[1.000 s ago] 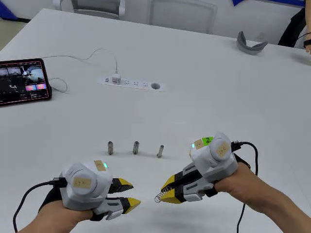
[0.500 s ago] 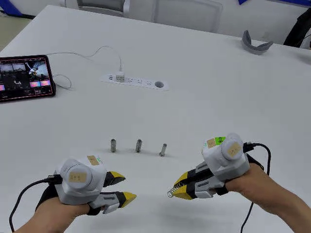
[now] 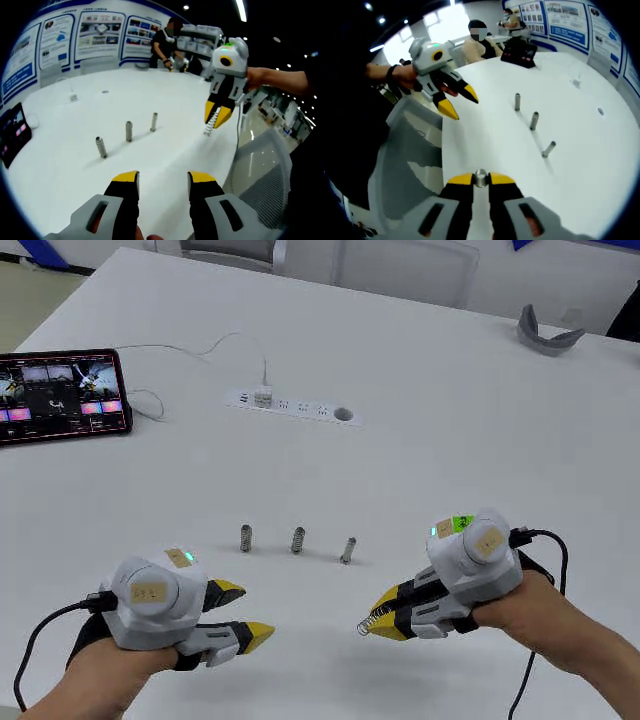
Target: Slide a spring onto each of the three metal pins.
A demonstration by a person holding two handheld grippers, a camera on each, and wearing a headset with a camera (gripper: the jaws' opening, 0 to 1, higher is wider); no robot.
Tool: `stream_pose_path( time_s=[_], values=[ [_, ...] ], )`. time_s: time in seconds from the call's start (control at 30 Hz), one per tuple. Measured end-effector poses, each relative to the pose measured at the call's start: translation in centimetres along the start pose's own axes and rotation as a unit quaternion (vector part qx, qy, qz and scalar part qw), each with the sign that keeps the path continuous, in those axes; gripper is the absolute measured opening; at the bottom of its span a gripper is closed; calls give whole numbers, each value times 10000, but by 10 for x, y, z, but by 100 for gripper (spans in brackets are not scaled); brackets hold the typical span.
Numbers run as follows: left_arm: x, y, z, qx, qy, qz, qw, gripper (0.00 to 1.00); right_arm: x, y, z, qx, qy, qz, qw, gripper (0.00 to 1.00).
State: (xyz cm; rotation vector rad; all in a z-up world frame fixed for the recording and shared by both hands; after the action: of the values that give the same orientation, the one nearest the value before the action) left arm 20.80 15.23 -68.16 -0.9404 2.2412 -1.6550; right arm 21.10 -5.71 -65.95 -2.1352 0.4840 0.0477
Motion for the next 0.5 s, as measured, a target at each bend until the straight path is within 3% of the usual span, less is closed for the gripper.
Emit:
stream_pose_path(
  time_s=[0.5],
  values=[
    [-13,-2,-12,109,-399,-70,9991,49,33,-8,-4,-65,308,-64,9995,12]
  ],
)
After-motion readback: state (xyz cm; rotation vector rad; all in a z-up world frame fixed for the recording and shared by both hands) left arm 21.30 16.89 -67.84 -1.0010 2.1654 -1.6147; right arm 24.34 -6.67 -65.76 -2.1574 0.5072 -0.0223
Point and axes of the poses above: the centre of the closed fingertips' face, and the gripper's own axes: z roughly forward along the fingers, x roughly to its right, y roughly out of its underside, the point moved 6 cm from there along -z, roughly backward along the fingers, and after that the axes turned 15 degrees about x, right-handed, at the moved point
